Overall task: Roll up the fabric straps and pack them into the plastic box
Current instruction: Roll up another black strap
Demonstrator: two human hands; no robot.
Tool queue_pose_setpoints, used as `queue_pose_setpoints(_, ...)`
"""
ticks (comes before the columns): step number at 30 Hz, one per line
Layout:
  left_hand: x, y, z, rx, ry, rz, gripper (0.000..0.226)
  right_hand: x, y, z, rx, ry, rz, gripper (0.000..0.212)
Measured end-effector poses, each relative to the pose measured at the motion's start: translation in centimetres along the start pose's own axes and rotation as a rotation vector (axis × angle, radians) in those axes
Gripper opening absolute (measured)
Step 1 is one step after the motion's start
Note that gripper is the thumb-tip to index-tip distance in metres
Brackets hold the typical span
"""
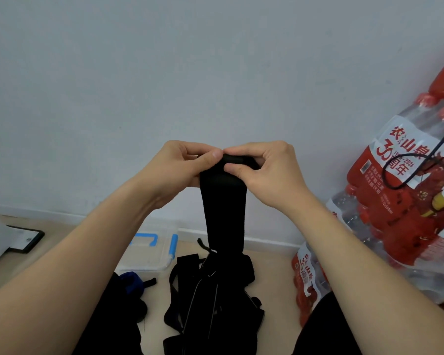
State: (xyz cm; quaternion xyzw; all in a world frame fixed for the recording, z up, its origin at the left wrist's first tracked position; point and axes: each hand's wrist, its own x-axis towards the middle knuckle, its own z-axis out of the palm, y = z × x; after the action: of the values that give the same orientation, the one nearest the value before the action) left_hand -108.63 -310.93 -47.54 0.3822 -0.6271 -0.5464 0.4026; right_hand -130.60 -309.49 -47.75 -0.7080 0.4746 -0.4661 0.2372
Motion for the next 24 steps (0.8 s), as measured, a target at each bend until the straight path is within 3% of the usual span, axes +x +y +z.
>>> queue_pose_setpoints(4,0.0,-0.3,-0.3,0.001,0.053,0.04,0.026,0.1,0.4,-0.7,0.123,-0.08,0.054,0.024)
queue_pose_setpoints(8,-0.1,-0.1,-0.2,0.021,0.106,0.059,0.032,0.3,0.4,-0.8,0.175,-0.036,0.112,0.02)
queue_pose_setpoints(11,-0.1,0.2,-0.1,0.077,0.054,0.08,0.026,0.4,0.2,-0.8,0.226,0.036,0.069,0.026)
queue_pose_setpoints(14,-0.2,0.5,0.4,0.157,0.004,0.065,0.039,0.3,0.2,-0.8,0.222,0.03,0.059,0.03)
queue_pose_setpoints(16,-0.2,0.4,0.6,0.159,0.02,0.088,0.029,0.1,0.3,-0.8,0.207,0.02,0.054,0.03)
queue_pose_setpoints(18,-0.2,0.3,0.7,0.119,0.054,0.126,0.02,0.1,0.4,-0.8,0.242,0.009,0.059,0.024)
queue_pose_setpoints(21,-0.1,0.0,0.8,0.079,0.094,0.186,0.03,0.2,0.5,-1.0,0.292,-0.033,0.137,0.025)
queue_pose_setpoints(24,-0.1,0.0,0.8,0.124,0.139,0.189,0.032,0.1,0.6,-0.9,0.256,-0.058,0.111,0.011)
